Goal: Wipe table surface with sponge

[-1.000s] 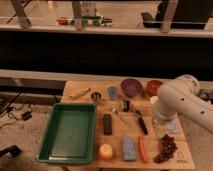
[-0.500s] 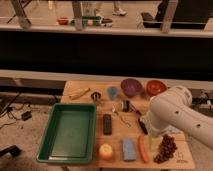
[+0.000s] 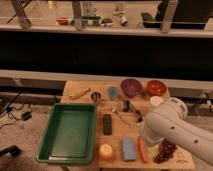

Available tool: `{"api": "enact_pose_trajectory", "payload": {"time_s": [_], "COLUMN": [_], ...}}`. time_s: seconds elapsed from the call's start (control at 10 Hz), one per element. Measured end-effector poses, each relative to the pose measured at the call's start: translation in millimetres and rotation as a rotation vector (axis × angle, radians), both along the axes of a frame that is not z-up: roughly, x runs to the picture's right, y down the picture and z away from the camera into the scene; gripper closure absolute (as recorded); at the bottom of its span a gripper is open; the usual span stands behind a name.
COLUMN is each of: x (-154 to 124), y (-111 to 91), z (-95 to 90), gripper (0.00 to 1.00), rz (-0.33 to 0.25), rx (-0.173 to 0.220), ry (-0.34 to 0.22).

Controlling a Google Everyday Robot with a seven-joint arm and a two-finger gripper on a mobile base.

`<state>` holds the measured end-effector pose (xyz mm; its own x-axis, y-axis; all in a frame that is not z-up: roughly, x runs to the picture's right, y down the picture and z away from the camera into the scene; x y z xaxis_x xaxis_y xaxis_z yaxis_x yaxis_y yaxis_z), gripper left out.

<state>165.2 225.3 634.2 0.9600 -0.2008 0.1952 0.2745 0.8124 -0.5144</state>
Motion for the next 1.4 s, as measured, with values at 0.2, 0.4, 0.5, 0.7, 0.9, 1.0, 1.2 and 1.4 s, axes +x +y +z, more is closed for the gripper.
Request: {"api": "enact_pose_trajectory", "payload": {"time_s": [0.2, 0.4, 0.5, 0.7, 0.9, 1.0, 1.2, 1.4], "x": [-16, -25, -27, -32, -39, -42, -46, -48], "y": [12, 24, 28, 35, 44, 49, 53, 56], "z": [12.2, 23.0, 25.2, 26.0, 25.7, 26.2, 32.4, 37.2], "gripper": [0.20, 0.20, 0.20, 0.20, 0.20, 0.20, 0.20, 0.20], "rz": [-0.021, -0.031, -0.027, -0.008, 0.006, 0.023, 0.062, 0.096], "rx": [0.000, -0.010, -0.015, -0.017, -0.036, -0.069, -0.158, -0.225], "ry": [0.010, 0.045, 0.070, 0.133, 0.168, 0.169, 0.138, 0.103]}}
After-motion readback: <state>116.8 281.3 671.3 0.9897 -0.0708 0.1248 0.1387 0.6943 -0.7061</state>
